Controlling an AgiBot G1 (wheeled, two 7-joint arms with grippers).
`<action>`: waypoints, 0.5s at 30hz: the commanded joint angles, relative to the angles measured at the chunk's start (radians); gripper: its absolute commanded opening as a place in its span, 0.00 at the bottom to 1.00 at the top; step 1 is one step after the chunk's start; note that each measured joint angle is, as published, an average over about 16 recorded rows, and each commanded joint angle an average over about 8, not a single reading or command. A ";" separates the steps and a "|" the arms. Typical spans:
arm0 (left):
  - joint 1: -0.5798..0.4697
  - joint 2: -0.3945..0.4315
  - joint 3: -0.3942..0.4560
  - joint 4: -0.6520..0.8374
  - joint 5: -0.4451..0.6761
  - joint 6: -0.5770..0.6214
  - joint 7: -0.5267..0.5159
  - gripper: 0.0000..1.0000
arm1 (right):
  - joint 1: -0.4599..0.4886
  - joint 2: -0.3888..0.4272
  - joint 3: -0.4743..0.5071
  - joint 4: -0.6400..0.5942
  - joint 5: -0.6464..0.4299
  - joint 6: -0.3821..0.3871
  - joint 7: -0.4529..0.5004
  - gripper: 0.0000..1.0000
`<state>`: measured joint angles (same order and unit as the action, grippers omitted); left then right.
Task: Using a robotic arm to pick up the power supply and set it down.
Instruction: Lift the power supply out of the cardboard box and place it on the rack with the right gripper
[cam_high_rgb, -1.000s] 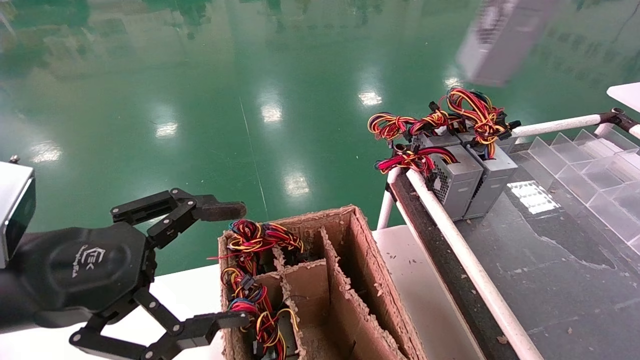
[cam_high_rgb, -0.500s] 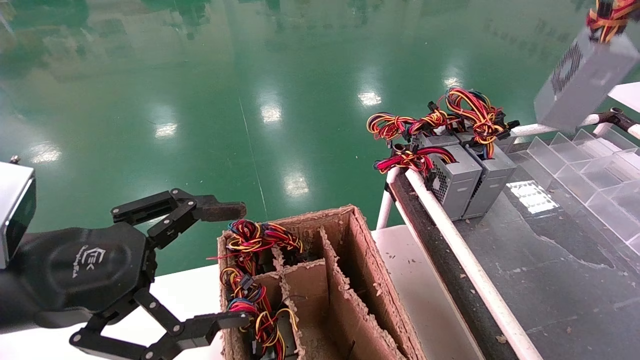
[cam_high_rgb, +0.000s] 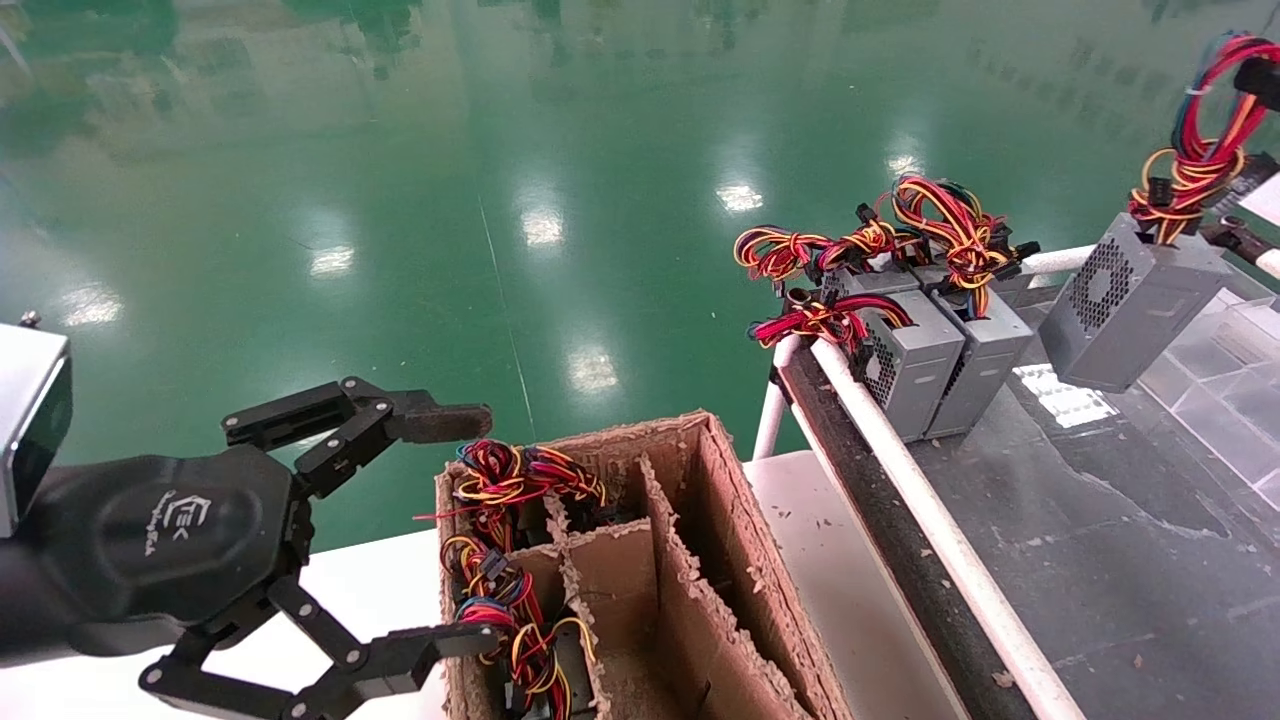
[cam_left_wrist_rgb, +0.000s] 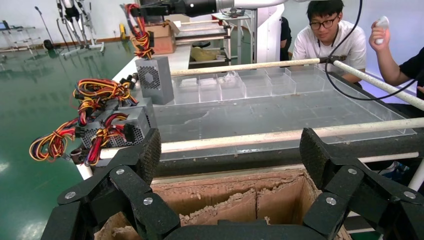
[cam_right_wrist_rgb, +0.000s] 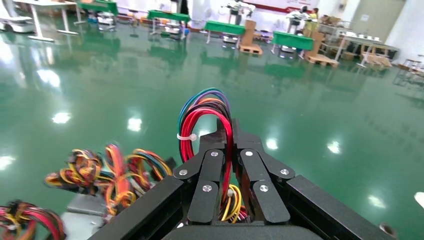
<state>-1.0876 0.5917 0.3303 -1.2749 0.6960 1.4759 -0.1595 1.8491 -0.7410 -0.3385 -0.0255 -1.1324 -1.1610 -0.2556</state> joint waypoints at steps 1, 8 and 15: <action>0.000 0.000 0.000 0.000 0.000 0.000 0.000 1.00 | -0.008 -0.004 -0.004 -0.001 -0.006 -0.008 0.007 0.00; 0.000 0.000 0.000 0.000 0.000 0.000 0.000 1.00 | -0.037 -0.050 -0.013 0.007 -0.020 -0.025 0.010 0.00; 0.000 0.000 0.000 0.000 0.000 0.000 0.000 1.00 | -0.053 -0.093 -0.014 0.016 -0.023 -0.013 -0.001 0.00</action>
<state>-1.0877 0.5915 0.3307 -1.2749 0.6957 1.4757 -0.1593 1.7960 -0.8316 -0.3530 -0.0106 -1.1549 -1.1729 -0.2554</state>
